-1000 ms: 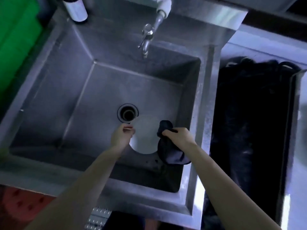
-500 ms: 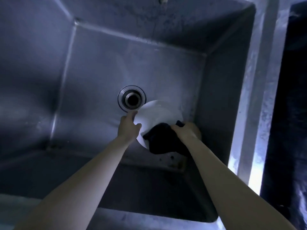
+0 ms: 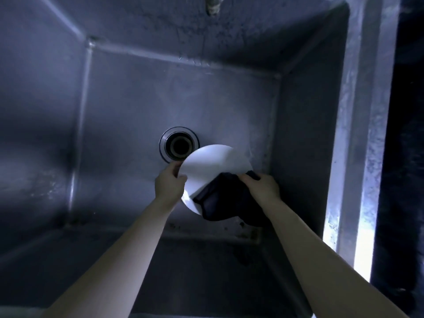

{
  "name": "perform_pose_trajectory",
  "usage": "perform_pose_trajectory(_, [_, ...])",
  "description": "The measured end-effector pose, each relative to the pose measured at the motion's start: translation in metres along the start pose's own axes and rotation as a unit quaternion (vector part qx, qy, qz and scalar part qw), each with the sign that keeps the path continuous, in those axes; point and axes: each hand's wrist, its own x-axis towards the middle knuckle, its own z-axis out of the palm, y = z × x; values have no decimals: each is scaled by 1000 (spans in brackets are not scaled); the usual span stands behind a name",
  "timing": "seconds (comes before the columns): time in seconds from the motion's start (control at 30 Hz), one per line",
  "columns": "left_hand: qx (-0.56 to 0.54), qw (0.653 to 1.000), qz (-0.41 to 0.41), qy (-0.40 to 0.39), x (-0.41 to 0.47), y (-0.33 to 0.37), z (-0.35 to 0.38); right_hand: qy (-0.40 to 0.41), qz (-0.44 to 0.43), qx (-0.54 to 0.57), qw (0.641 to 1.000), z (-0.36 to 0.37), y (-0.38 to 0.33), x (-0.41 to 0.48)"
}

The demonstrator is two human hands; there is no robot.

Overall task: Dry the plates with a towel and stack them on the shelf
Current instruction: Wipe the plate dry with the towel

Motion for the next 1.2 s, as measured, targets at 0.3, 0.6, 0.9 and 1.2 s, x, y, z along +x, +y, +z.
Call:
perform_pose_trajectory(0.3, [-121, 989, 69, -40, -33, 46, -61, 5, -13, 161, 987, -49, -54, -44])
perform_pose_trajectory(0.6, [-264, 952, 153, -4, -106, 106, -80, -14, -43, 221, 974, -95, -97, -111])
perform_pose_trajectory(0.9, [-280, 933, 221, 53, -162, 136, -104, -98, -112, 247, 958, -143, -91, -190])
perform_pose_trajectory(1.2, [-338, 912, 224, 63, -203, 162, -123, 108, -386, 165, 901, -196, -140, -300])
